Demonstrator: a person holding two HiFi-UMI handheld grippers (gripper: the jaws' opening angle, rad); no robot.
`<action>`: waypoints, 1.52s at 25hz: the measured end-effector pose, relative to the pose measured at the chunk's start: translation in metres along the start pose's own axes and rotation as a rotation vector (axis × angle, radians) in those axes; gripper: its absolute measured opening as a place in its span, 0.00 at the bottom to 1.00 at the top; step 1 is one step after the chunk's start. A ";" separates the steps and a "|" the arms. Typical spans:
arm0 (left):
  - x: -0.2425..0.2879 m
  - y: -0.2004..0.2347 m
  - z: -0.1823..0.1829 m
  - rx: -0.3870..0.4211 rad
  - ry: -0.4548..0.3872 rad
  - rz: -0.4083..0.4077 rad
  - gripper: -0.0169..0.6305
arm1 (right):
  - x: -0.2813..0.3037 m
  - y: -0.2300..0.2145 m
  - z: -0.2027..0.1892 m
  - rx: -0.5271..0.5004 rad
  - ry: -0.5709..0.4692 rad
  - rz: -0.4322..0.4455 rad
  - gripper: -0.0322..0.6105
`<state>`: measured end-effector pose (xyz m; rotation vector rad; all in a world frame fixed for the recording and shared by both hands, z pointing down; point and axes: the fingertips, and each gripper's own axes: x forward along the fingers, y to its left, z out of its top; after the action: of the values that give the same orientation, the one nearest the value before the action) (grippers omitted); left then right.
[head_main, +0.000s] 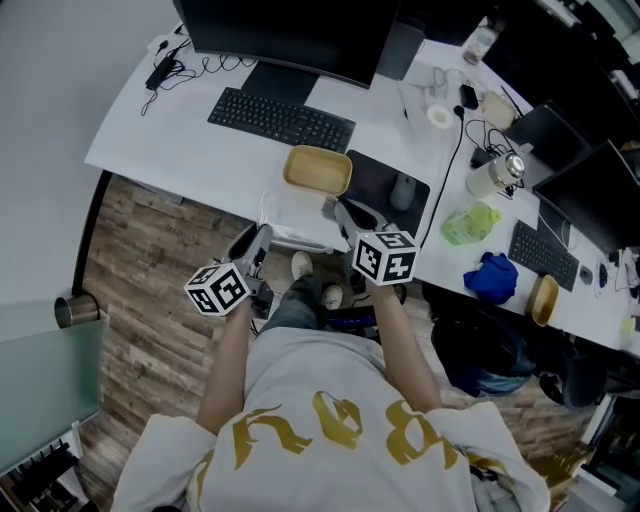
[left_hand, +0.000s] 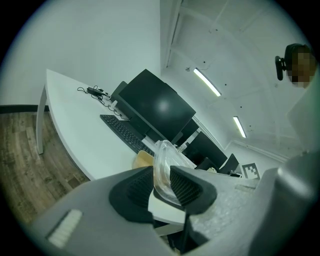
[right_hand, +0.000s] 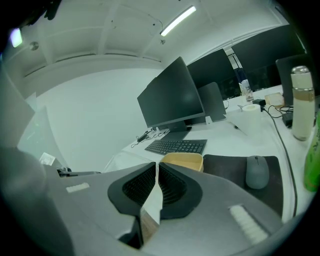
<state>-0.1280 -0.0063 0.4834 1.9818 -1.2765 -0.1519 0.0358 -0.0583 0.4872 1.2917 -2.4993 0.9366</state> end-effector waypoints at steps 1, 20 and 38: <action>0.000 0.000 -0.001 -0.002 0.002 0.002 0.18 | 0.000 0.000 -0.001 0.001 0.002 0.001 0.12; 0.003 -0.001 -0.004 -0.003 0.013 0.008 0.18 | 0.001 -0.003 -0.001 0.003 0.010 0.007 0.12; 0.010 0.006 -0.002 -0.010 0.031 0.004 0.18 | 0.008 -0.007 -0.001 0.006 0.020 -0.002 0.12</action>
<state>-0.1263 -0.0147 0.4911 1.9651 -1.2578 -0.1248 0.0367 -0.0660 0.4943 1.2797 -2.4815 0.9525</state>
